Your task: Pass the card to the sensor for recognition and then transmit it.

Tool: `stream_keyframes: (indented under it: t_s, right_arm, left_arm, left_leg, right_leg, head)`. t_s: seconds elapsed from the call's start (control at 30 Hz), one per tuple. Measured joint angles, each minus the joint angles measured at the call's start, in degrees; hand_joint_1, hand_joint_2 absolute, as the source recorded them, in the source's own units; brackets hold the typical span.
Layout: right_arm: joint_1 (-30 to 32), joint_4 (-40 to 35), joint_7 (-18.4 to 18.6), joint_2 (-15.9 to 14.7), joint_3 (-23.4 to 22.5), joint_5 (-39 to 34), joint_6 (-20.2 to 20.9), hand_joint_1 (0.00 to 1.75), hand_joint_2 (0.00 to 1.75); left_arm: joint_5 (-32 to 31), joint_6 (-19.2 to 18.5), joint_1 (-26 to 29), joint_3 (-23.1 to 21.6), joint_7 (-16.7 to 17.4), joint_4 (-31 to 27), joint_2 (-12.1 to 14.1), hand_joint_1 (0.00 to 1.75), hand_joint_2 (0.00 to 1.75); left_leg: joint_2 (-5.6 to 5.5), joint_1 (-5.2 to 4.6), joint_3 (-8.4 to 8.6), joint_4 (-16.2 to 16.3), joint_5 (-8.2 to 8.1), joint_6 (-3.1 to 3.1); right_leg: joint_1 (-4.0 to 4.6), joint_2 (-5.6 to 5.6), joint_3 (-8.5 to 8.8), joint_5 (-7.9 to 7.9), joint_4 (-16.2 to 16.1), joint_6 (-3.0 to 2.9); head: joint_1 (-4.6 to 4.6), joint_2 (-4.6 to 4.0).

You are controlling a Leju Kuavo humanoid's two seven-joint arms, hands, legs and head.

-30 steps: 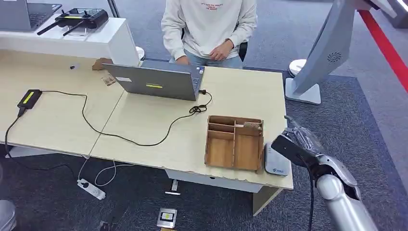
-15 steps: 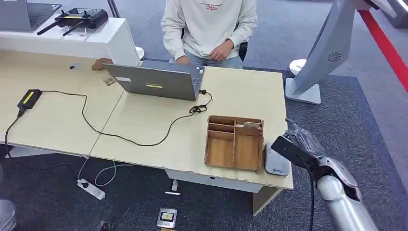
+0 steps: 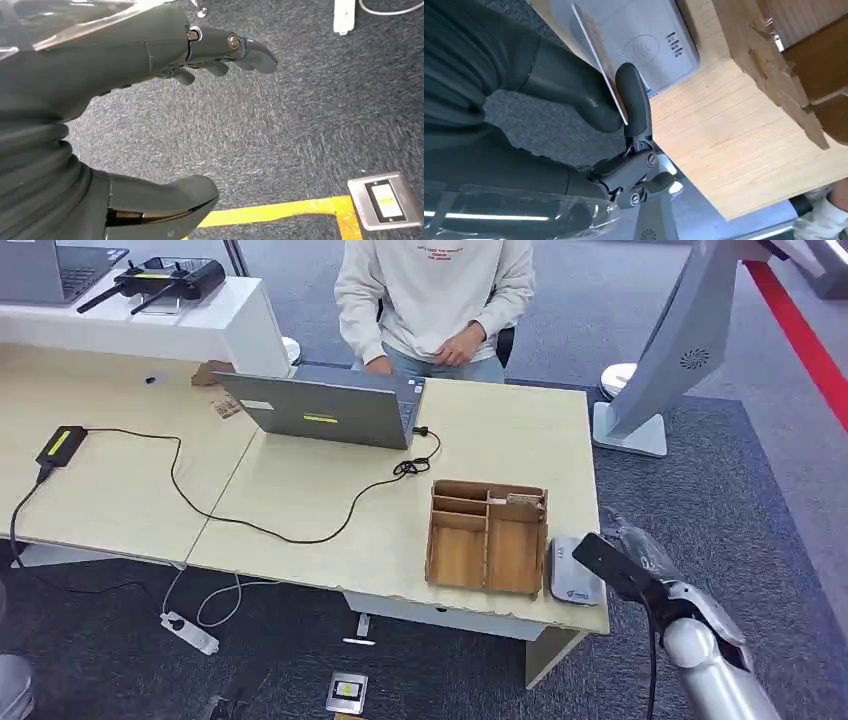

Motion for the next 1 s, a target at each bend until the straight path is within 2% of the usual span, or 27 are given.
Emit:
stream_keyframes:
  t_s: [1.0]
  right_arm:
    - [0.11, 1.73, 0.59, -0.83, -0.11, 0.31, -0.44, 1.75, 1.75]
  left_arm:
    - [-1.94, -0.24, 0.79, 0.31, 1.33, -2.40, 0.46, 0.00, 1.75]
  left_leg:
    - [0.00, 0.00, 0.01, 0.00, 0.00, 0.00]
  right_leg:
    - [0.00, 0.00, 0.00, 0.00, 0.00, 0.00]
  head:
    - [0.00, 0.00]
